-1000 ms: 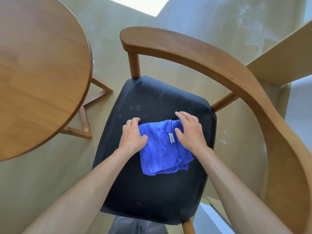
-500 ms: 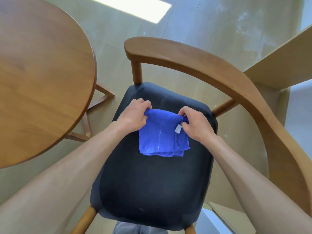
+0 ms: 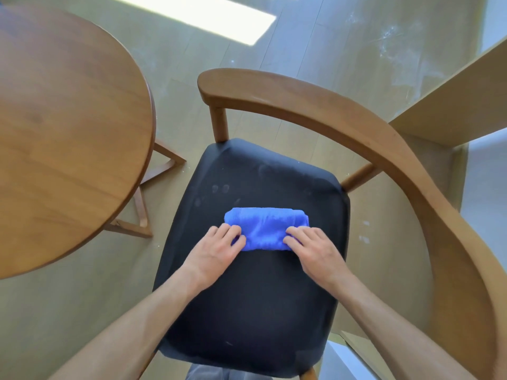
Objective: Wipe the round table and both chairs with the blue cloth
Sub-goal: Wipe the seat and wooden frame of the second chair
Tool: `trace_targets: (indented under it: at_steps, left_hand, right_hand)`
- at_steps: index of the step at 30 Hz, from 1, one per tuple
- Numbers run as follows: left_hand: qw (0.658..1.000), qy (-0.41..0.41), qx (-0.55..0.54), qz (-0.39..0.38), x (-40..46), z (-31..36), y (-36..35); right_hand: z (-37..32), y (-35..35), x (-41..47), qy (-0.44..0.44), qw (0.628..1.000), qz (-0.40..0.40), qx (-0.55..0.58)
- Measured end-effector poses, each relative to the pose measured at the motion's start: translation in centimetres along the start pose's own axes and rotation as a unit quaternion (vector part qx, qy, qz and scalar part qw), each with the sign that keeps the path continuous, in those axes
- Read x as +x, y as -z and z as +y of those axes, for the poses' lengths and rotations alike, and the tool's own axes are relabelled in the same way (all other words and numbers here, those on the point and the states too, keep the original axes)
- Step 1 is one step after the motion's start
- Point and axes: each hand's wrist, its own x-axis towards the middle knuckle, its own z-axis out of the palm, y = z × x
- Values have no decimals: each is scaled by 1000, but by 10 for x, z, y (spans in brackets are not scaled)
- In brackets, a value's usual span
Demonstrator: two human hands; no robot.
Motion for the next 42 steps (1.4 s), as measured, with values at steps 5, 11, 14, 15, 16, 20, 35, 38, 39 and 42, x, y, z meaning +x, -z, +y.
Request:
trace_targets:
  at_steps: [5, 11, 14, 15, 16, 20, 35, 38, 39, 42]
  left_hand:
    - [999, 22, -10, -30, -10, 10, -10]
    - [999, 30, -3, -23, 1, 7, 2]
    - [996, 69, -62, 11, 2, 2, 6]
    - [989, 107, -96, 17, 4, -1, 7]
    - [979, 156, -131, 15, 5, -3, 10]
    - [905, 325, -268, -61, 17, -11, 12]
    - [969, 219, -61, -94, -57, -7, -21]
    - [969, 203, -51, -132, -64, -2, -27]
    - [968, 201, -51, -140, -65, -1, -29]
    - [966, 202, -55, -152, -64, 3, -36]
  right_hand:
    - [-9, -8, -3, -31, 999, -14, -7]
    - [-3, 12, 44, -32, 999, -23, 13]
    - [-1, 13, 71, 14, 987, -162, 6]
    - [-2, 12, 77, 16, 981, -193, 6]
    - [-5, 11, 83, 9, 976, -215, 12]
    - [-15, 5, 87, -41, 975, -219, 21]
    - [-45, -36, 35, -193, 981, -24, -15]
    - [-43, -43, 32, -186, 981, -34, -43]
    - [-43, -45, 33, -190, 980, -25, -49]
    - [-40, -50, 44, -224, 973, 18, -61]
